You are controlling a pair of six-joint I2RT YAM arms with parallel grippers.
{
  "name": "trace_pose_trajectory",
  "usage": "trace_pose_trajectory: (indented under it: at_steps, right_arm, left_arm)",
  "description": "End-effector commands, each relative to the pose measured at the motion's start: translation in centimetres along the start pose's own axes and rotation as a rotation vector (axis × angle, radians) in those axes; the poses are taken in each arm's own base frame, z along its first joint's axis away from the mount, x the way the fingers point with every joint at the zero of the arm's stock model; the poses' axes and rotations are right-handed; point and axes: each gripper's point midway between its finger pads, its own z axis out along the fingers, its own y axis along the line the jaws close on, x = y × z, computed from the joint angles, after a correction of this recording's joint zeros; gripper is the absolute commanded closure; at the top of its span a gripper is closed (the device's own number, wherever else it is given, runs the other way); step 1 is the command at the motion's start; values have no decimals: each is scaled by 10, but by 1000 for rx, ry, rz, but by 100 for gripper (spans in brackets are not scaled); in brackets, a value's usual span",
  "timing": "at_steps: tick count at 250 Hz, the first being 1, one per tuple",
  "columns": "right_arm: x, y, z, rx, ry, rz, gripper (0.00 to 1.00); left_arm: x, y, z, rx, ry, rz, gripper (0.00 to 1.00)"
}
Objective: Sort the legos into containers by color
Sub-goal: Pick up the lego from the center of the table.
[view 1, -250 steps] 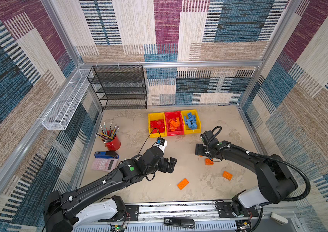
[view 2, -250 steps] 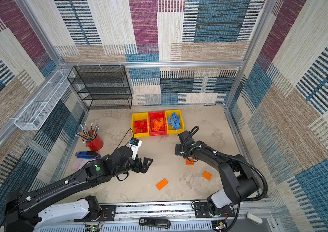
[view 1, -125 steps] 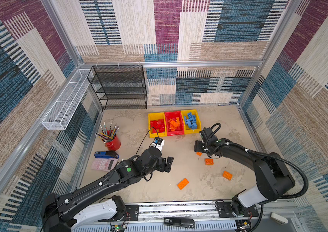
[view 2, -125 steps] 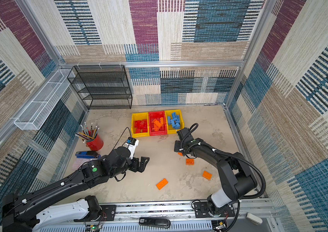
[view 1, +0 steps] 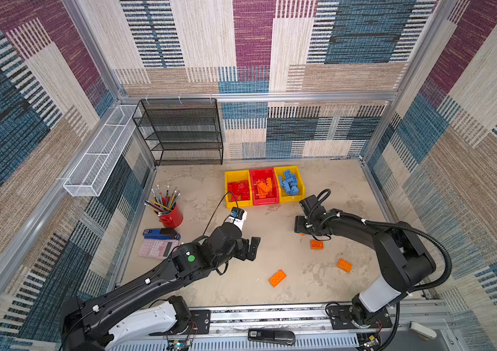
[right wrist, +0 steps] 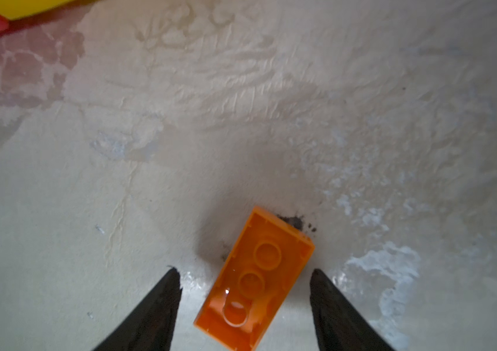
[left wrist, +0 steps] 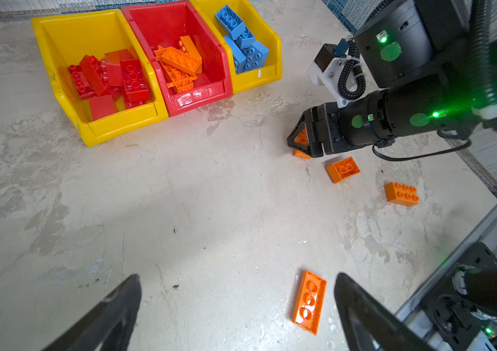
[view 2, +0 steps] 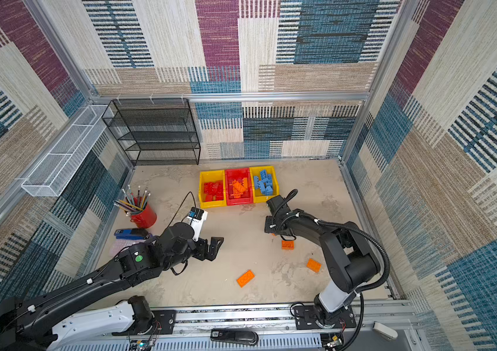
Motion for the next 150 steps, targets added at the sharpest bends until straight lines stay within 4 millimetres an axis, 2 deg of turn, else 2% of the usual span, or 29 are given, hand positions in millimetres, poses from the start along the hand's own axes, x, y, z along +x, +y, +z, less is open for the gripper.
trace_pose_trajectory:
  at_steps: [1,28,98,125,150]
  right_arm:
    - [-9,8,3,-26,-24,18,33]
    - [-10,8,8,-14,-11,9,40]
    - [-1,8,17,-8,36,-13,76]
    - [-2,10,14,-16,42,-21,80]
    - [-13,19,-2,-57,5,-21,79]
  left_arm:
    - [3,6,-1,-28,9,40,1]
    - [4,8,0,-37,13,47,1]
    - [7,13,2,-50,13,48,1]
    - [7,15,2,-51,15,51,1]
    - [7,20,0,-65,13,48,1]
